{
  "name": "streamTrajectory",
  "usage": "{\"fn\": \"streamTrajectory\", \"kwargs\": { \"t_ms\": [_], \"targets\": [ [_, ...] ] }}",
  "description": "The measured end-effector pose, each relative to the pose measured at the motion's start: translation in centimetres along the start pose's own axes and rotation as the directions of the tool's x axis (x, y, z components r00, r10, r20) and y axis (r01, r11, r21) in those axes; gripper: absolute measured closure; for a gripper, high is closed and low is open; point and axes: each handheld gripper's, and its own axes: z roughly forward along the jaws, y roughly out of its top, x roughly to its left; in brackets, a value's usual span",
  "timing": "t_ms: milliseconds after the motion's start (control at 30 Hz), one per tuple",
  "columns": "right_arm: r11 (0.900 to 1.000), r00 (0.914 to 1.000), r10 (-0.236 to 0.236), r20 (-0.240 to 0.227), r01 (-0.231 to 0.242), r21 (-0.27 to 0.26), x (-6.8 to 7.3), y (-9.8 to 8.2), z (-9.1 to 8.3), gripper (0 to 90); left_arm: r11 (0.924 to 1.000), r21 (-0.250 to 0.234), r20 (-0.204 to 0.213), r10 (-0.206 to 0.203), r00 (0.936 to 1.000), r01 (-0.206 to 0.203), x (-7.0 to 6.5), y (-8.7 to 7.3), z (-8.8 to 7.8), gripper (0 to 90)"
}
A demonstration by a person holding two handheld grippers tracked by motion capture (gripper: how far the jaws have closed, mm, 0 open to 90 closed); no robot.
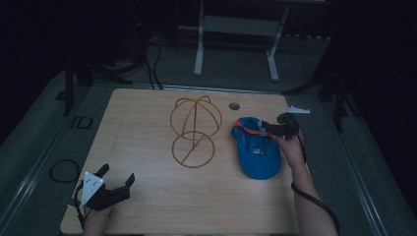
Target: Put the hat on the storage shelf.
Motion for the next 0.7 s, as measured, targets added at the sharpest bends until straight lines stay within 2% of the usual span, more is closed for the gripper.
{"fn": "streamTrajectory", "kwargs": {
  "t_ms": [100,233,267,467,700],
  "targets": [
    [1.0,0.9996,0.024,-0.016,-0.024,0.015,-0.3,-0.1,0.8,23.1,0.9999,-0.01,0.007,-0.005,1.0,0.005,0.0,0.0,-0.1,2.7],
    [0.999,0.9994,0.027,-0.019,-0.027,0.033,-0.3,-0.3,1.6,23.1,0.9999,-0.015,0.001,0.0,1.0,0.0,0.0,0.0,-0.1,2.7],
    [0.999,0.9998,0.018,-0.012,-0.017,0.051,-0.3,-0.4,2.1,24.8,0.9995,-0.03,-0.012,0.006,0.9999,-0.006,0.0,0.0,-0.1,2.7],
    [0.996,0.9998,0.012,-0.017,-0.01,0.089,-0.4,-0.8,3.4,28.8,0.9996,-0.029,-0.006,0.001,1.0,-0.001,-0.1,0.0,-0.1,2.7],
    [0.988,0.9999,-0.005,-0.012,0.007,0.154,-0.6,-1.5,4.7,28.7,0.9997,-0.026,-0.001,0.001,1.0,-0.002,-0.1,0.0,0.0,2.7]
  ]
}}
